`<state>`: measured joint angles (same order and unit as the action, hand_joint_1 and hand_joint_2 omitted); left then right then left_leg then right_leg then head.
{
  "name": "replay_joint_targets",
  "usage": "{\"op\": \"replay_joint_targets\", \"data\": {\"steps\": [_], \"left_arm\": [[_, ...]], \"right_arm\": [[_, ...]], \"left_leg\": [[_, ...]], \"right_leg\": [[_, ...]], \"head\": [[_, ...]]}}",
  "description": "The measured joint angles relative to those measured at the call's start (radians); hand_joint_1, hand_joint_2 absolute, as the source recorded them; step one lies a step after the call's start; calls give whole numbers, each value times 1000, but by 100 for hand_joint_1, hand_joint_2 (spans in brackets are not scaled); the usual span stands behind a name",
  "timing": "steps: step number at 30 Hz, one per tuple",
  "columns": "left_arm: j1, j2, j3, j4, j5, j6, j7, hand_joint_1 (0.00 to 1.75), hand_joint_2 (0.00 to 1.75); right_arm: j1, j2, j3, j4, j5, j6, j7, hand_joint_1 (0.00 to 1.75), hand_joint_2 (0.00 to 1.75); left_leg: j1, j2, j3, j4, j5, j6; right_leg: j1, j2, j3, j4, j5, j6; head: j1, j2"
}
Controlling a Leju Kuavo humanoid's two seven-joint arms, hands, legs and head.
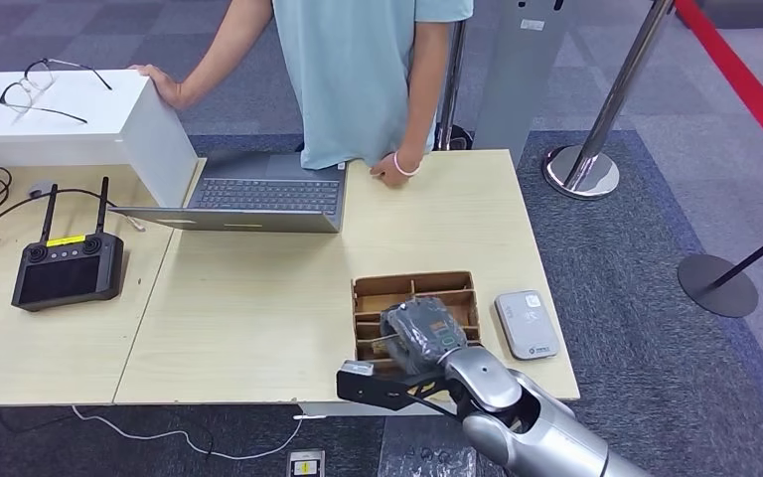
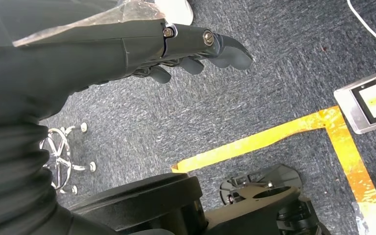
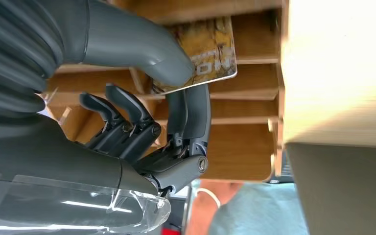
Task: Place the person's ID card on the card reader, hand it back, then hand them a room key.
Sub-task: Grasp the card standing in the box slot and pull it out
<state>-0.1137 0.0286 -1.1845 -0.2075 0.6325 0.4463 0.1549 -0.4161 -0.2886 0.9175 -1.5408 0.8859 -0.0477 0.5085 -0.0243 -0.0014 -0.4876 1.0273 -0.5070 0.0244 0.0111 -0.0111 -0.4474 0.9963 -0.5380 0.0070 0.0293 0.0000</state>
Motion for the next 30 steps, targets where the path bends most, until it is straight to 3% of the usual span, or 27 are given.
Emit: {"op": "replay_joint_targets", "data": {"steps": [17,30], "left_arm": [[1,0,0,0,6,3,-5,0,175],[1,0,0,0,10,13,-14,0,175]], "right_arm": [[-14,0,-3,-38,-3,-16,0,175,175],[-125,-14,-24,-200,-12,-1,23,175,175]], "left_leg": [[0,0,0,0,0,0],[0,0,0,0,0,0]], "right_leg": [[0,0,0,0,0,0],[0,0,0,0,0,0]], "head": [[0,0],[0,0]]}}
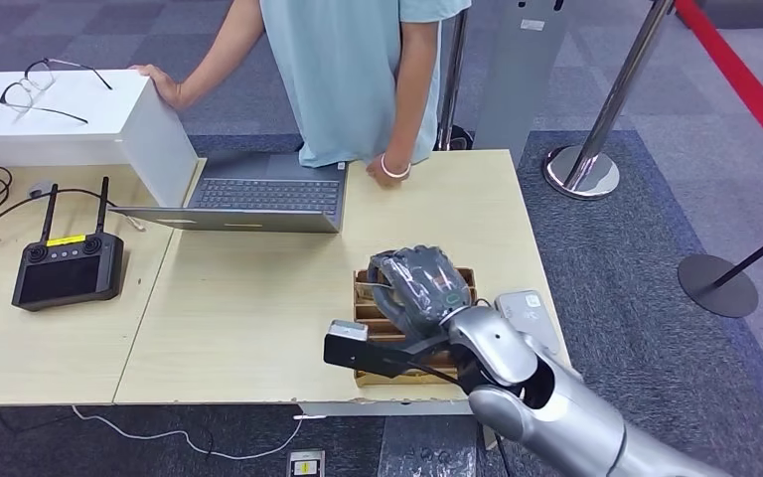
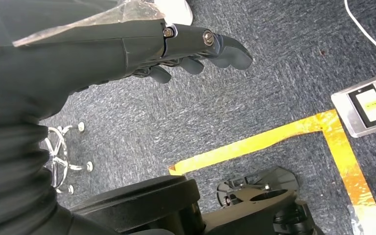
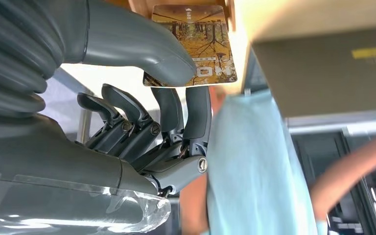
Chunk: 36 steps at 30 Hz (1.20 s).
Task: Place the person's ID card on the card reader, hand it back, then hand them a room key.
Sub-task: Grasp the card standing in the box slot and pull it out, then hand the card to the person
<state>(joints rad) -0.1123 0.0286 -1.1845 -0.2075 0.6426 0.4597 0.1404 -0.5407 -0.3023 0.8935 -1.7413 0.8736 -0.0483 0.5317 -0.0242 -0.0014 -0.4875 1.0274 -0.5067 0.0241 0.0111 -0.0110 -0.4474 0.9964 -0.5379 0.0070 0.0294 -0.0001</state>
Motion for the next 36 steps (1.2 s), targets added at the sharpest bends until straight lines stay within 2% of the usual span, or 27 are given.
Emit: {"op": "replay_joint_targets", "data": {"steps": [19,36], "left_arm": [[0,0,0,0,-8,2,-12,0,175],[-1,-1,-6,0,-40,-2,-16,0,175]], "right_arm": [[-71,-29,-30,-42,-1,-12,13,175,175],[-225,-49,-39,52,18,-17,16,175,175]], "left_leg": [[0,0,0,0,0,0],[0,0,0,0,0,0]], "right_leg": [[0,0,0,0,0,0],[0,0,0,0,0,0]], "head": [[0,0],[0,0]]}}
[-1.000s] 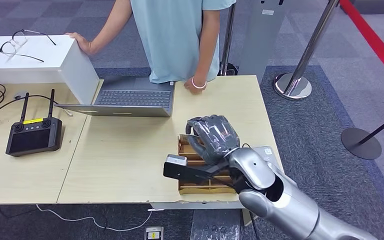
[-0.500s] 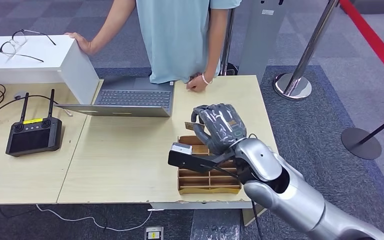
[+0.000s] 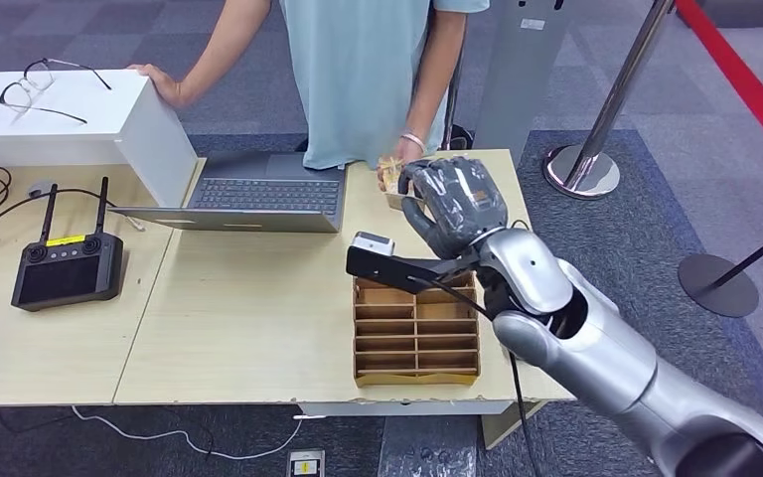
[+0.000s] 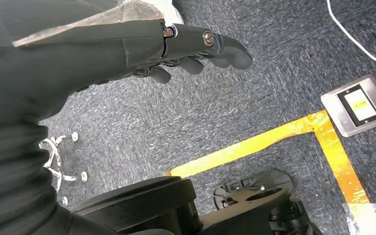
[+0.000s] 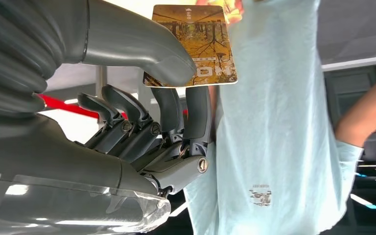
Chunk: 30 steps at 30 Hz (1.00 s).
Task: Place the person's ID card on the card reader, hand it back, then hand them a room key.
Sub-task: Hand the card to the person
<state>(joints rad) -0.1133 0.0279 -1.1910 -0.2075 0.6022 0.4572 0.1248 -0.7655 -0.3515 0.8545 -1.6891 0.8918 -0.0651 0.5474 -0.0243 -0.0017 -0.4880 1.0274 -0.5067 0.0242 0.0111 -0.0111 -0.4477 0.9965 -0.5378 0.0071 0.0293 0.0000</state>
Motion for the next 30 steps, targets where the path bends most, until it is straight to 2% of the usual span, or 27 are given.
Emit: {"op": "replay_joint_targets", "data": {"steps": [13,27,28,29,30], "left_arm": [[-1,-1,-3,0,-12,-10,6,0,175],[-1,-2,-14,0,-15,-10,6,0,175],[-1,-2,-15,0,-15,-11,7,0,175],[-1,-2,-16,0,-15,-11,8,0,175],[-1,-3,-17,0,-15,-12,9,0,175]], "right_arm": [[-70,-11,3,121,28,24,5,175,175],[-79,-12,5,198,43,17,5,172,175],[-79,-12,7,202,45,17,4,165,175],[-79,-12,8,207,48,18,3,133,175],[-79,-12,11,214,51,18,2,90,175]], "left_leg": [[0,0,0,0,0,0],[0,0,0,0,0,0],[0,0,0,0,0,0],[0,0,0,0,0,0],[0,0,0,0,0,0]], "right_leg": [[0,0,0,0,0,0],[0,0,0,0,0,0],[0,0,0,0,0,0],[0,0,0,0,0,0],[0,0,0,0,0,0]], "head": [[0,0],[0,0],[0,0],[0,0],[0,0]]}}
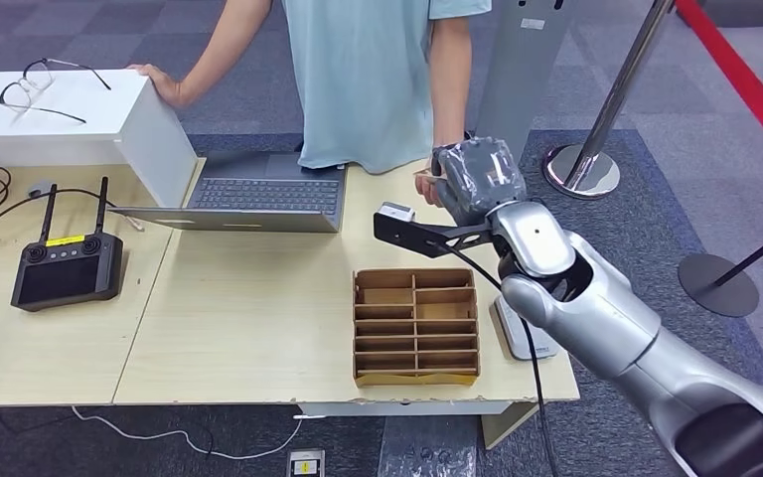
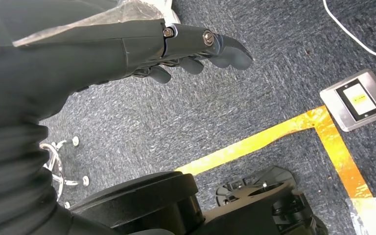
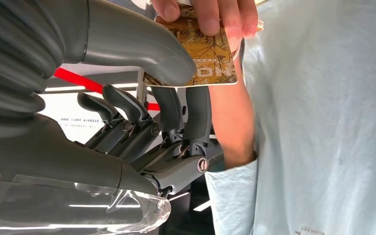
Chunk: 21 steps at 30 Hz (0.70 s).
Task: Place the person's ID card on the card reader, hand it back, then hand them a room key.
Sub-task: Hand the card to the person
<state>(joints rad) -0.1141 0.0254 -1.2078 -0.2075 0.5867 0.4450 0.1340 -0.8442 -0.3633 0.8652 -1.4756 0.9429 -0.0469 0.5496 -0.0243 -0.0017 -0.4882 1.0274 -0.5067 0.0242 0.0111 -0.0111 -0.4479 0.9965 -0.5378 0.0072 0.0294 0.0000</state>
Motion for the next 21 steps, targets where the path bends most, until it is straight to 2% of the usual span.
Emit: {"op": "replay_joint_targets", "data": {"steps": [2,3,15,21], "left_arm": [[0,0,-1,0,0,-1,3,0,175],[0,0,-1,0,0,-2,4,0,175],[0,-5,-3,0,3,-2,6,0,175],[1,-5,-3,0,13,-1,6,0,175]], "right_arm": [[1,0,6,13,3,0,-2,12,175],[2,0,8,18,5,-1,-2,1,175],[15,-2,24,51,57,-38,-2,0,175],[26,-34,5,-8,88,-28,12,0,175]], "left_leg": [[0,0,0,0,0,0],[0,0,0,0,0,0],[0,0,-1,0,0,0],[0,0,-1,1,0,0]], "right_leg": [[0,0,0,0,0,0],[0,0,0,0,0,0],[0,0,-2,0,0,0],[0,0,-2,0,0,0]], "head": [[0,0],[0,0],[0,0],[0,0]]}}
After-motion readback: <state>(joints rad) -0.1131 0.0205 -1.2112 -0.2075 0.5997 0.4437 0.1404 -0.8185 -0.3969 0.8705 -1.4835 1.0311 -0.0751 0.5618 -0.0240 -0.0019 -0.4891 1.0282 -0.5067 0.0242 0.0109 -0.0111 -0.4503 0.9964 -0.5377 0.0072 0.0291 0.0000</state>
